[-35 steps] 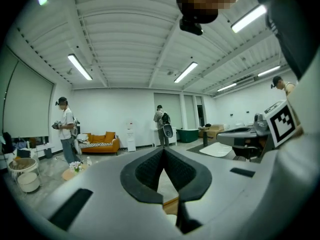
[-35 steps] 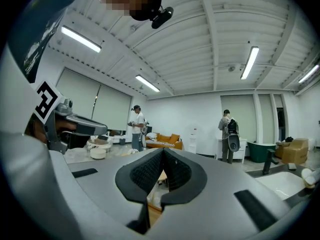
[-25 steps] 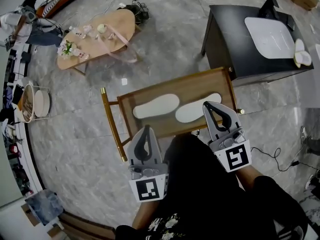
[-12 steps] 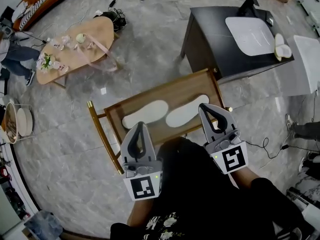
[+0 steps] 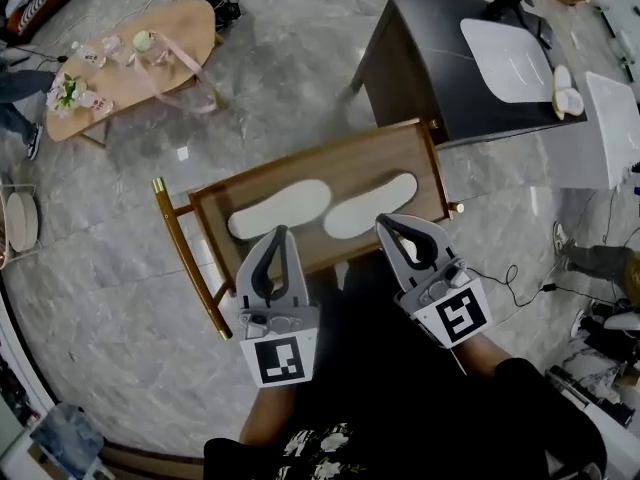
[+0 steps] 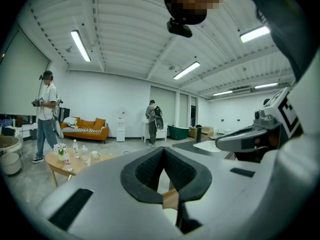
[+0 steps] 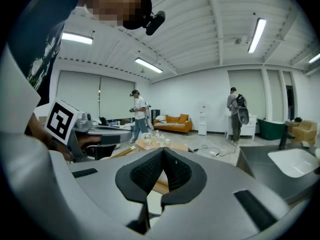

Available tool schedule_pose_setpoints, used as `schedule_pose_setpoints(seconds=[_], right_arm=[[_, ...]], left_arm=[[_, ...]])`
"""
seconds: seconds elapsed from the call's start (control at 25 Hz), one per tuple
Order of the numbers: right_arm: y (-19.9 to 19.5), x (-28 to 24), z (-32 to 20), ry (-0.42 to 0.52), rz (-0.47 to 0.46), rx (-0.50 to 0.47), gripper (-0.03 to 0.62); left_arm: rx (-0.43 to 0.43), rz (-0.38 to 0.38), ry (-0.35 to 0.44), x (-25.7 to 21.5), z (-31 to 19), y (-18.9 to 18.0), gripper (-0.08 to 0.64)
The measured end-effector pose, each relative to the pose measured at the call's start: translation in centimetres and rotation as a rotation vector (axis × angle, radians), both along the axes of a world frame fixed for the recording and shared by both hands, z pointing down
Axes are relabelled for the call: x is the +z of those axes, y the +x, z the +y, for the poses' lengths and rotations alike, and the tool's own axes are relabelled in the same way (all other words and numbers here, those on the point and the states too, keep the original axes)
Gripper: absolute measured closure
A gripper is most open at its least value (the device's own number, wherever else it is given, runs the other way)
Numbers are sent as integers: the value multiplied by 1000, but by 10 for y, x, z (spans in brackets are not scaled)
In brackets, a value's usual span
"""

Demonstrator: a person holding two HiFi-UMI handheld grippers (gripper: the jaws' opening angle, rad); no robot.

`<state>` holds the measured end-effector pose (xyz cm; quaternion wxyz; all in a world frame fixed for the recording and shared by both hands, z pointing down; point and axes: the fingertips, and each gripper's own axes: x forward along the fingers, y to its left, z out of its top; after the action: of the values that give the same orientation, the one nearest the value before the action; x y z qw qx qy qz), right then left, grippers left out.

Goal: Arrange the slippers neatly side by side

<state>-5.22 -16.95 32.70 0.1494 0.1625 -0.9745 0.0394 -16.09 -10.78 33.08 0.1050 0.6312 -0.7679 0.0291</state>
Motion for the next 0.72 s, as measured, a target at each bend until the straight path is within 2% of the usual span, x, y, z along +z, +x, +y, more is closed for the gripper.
schedule_pose_setpoints(seconds=[0.12,0.28,0.48,0.56,0.72], right_arm=[[-11,14,1,-37,21,-98,594],[-12,46,-13,-66,104,-174,594],[-11,84,-30,-102,176,-263,592],[-7,98,-39,-104,201,-283,592],[3,134,-62,-140,241,-260,592]], left_arm=[[-28,31,-32,15,1,1,558],[-7,8,-130,50,-1,17,558],[-86,95,-256,95,5,33,558],[-93,106,-291,107,1,41,558],[-88,119,-347,135,-11,50,557]])
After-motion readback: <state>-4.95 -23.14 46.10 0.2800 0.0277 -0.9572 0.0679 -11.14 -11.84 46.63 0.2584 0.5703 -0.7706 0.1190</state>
